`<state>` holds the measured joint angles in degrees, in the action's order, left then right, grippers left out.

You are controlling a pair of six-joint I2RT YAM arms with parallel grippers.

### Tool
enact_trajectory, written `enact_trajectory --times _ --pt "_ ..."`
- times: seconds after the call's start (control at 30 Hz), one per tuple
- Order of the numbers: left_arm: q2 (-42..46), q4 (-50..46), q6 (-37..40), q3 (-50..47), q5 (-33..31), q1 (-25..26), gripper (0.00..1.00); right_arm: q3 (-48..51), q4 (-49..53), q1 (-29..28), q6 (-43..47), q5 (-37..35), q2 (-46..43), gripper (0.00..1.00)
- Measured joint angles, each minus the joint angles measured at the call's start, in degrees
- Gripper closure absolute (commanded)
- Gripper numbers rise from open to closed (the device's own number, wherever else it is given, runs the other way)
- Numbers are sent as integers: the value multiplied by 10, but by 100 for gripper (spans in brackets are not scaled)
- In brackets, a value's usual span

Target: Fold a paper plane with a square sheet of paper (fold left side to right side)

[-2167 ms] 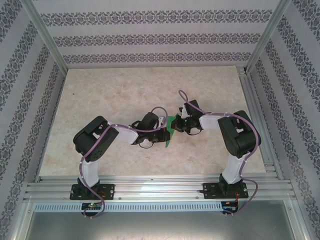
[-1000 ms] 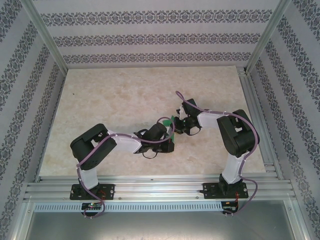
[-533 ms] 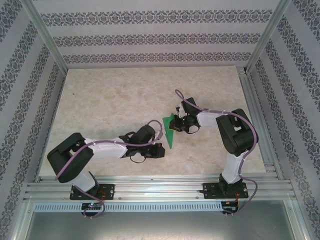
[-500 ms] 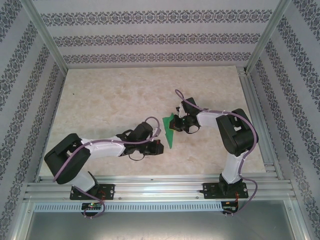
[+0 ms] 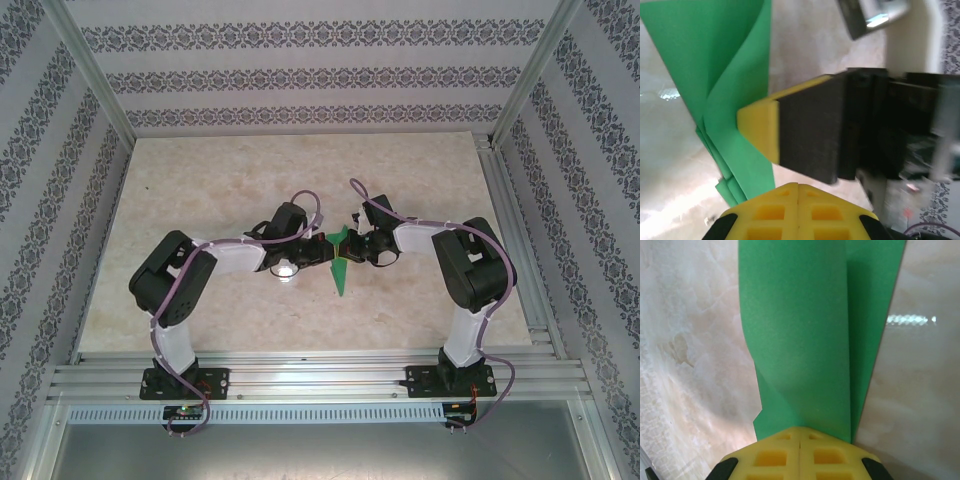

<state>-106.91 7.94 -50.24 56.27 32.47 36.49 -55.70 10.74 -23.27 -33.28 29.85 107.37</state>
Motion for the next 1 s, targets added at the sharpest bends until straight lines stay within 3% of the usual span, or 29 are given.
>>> enact_trajectory --times 0.7,1.0 --pt "-81 44 -45 27 -41 1 100 0 -17 0 -2 -18 -1 95" --pt "-96 24 -40 51 -68 12 100 9 1 16 -15 -28 -42 88"
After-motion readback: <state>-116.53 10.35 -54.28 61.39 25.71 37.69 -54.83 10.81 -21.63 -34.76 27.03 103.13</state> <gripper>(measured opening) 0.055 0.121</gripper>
